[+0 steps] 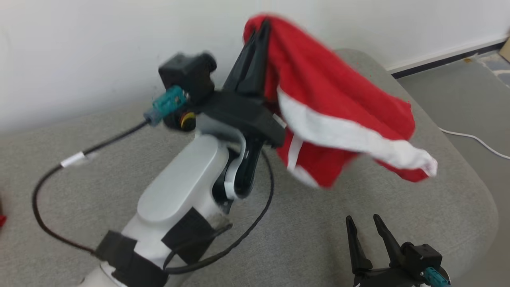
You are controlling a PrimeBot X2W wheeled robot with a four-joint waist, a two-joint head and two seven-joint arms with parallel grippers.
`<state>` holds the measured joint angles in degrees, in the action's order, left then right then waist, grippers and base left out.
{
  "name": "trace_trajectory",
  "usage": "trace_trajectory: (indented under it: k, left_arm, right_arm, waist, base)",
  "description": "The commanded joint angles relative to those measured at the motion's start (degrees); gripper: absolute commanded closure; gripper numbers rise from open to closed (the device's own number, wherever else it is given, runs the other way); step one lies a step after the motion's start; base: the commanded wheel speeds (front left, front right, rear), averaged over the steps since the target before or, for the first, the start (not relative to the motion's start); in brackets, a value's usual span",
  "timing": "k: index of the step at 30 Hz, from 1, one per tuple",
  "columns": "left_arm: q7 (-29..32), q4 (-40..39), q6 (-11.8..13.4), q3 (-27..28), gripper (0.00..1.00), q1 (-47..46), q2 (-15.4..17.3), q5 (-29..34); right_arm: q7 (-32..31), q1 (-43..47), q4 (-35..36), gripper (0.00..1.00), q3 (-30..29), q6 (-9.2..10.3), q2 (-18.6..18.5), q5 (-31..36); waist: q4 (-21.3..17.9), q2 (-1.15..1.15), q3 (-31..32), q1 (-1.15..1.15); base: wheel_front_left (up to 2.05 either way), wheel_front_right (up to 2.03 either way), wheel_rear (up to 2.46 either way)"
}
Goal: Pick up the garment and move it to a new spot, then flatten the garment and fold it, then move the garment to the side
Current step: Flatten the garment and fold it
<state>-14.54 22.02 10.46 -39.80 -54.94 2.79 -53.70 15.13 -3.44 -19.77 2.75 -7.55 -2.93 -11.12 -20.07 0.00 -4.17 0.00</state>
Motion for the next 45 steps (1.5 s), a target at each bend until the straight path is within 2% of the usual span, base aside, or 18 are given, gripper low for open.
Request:
trace_trajectory:
  k: [1,5,11,17,21,22,25,26,27,32,38,40,45]
  left_arm:
    - [0.04,1.48,0.64,-0.09,1.0,2.48,0.37,-0.31]
    - [1.29,5.73,2.49,0.33,1.0,7.99,2.97,-1.76]
    - [2.51,5.83,3.6,1.02,1.0,17.43,6.78,-4.48]
    - [2.27,1.5,5.28,1.61,1.0,23.84,9.45,-5.14]
    - [1.93,-3.38,7.26,2.28,1.0,27.96,11.46,-5.5]
    - [2.54,-5.75,8.42,2.38,1.0,29.98,12.78,-5.63]
    - [3.09,-7.2,9.05,2.29,1.0,31.43,14.06,-5.76]
    - [3.25,-7.32,8.75,1.54,0.84,31.68,14.87,-4.78]
    - [3.19,-6.99,8.71,1.31,0.0,31.86,15.05,-4.47]
    - [2.44,-1.83,8.87,-0.69,0.0,30.99,15.61,-1.64]
    - [-0.33,1.54,6.33,-1.45,0.0,32.02,17.01,4.15]
    - [-0.65,0.44,5.76,0.37,0.0,33.31,17.31,6.72]
    - [-0.66,-8.65,3.77,11.33,0.0,40.47,15.34,17.75]
  right_arm:
    - [0.03,0.03,0.27,0.0,-0.16,0.12,0.09,-0.47]
    - [0.04,0.39,0.44,0.0,-0.61,0.12,0.08,-0.19]
    - [0.03,0.29,0.82,0.0,-1.04,0.12,0.1,0.69]
    - [0.03,0.01,0.61,0.0,-0.52,0.12,0.08,0.72]
    - [0.03,0.8,0.4,0.0,-0.46,0.12,0.08,0.86]
    - [0.03,1.05,0.37,0.0,-0.5,0.12,0.08,0.96]
    - [0.03,1.18,0.41,0.0,-0.56,0.12,0.08,1.04]
    - [0.03,1.13,0.41,0.0,-0.54,0.12,0.08,1.08]
    - [0.03,1.05,0.42,0.0,-0.47,0.12,0.09,1.14]
    - [0.03,0.31,0.22,0.0,0.18,0.12,0.08,1.09]
    - [0.03,0.76,0.38,0.0,-0.51,0.12,0.08,1.48]
    - [0.03,1.14,0.55,0.0,-0.93,0.12,0.09,1.64]
    - [0.03,0.84,0.91,0.0,-1.56,0.13,0.1,1.88]
  waist:
    - [1.09,0.0,-0.36,0.0]
    - [4.18,0.0,-0.78,0.0]
    - [9.87,0.0,-0.79,0.0]
    - [13.42,0.0,0.18,0.0]
    - [14.23,0.0,0.88,0.0]
    - [14.35,0.0,1.08,0.0]
    - [14.38,0.0,1.14,0.0]
    - [14.34,0.0,1.15,0.0]
    - [14.25,0.0,1.16,0.0]
    - [13.22,0.0,1.37,0.0]
    - [12.95,0.0,1.44,0.0]
    - [13.28,0.0,1.43,0.0]
    - [14.64,0.0,1.16,0.0]
  base:
    - [0.0,0.0,0.0]
    - [0.0,0.0,0.0]
    - [0.0,0.0,0.0]
    - [0.0,0.0,0.0]
    - [0.0,0.0,0.0]
    - [0.0,0.0,0.0]
    - [0.0,0.0,0.0]
    - [0.0,0.0,0.0]
    - [0.0,0.0,0.0]
    - [0.0,0.0,0.0]
    - [0.0,0.0,0.0]
    - [0.0,0.0,0.0]
    - [0.0,0.0,0.0]
